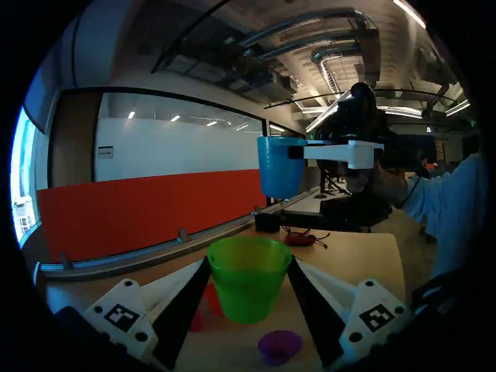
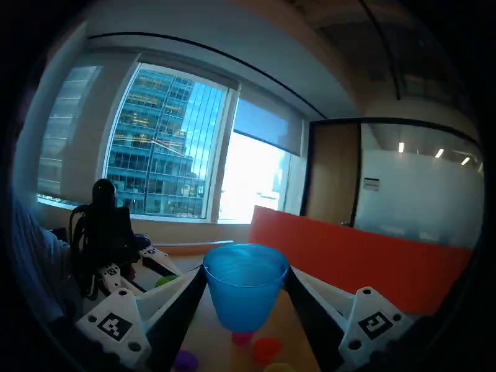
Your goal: Pour water
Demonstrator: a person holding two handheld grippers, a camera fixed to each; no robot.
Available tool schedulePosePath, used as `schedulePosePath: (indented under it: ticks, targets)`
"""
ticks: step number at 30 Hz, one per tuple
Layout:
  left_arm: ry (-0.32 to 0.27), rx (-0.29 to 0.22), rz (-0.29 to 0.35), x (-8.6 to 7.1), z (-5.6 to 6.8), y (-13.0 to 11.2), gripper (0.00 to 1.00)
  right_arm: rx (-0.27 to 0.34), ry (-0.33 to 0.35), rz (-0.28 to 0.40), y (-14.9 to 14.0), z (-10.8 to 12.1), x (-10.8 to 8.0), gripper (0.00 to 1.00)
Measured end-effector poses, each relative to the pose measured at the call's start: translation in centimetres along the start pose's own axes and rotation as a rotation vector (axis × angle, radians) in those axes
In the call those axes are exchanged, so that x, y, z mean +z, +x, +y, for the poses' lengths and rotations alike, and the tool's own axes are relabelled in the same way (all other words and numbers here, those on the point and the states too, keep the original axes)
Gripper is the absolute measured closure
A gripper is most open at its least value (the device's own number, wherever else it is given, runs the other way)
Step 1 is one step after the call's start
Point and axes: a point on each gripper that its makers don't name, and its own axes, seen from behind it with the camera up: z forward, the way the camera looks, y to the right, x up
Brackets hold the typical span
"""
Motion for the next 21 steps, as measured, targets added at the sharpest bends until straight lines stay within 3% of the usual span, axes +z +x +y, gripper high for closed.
schedulePosePath:
  ticks: [21]
  targets:
    - [0.084, 0.005, -0.065, -3.8, -3.0, -3.1, 0.13, 0.042, -0.031, -0.054, -4.7, 1.2, -3.1, 0.09]
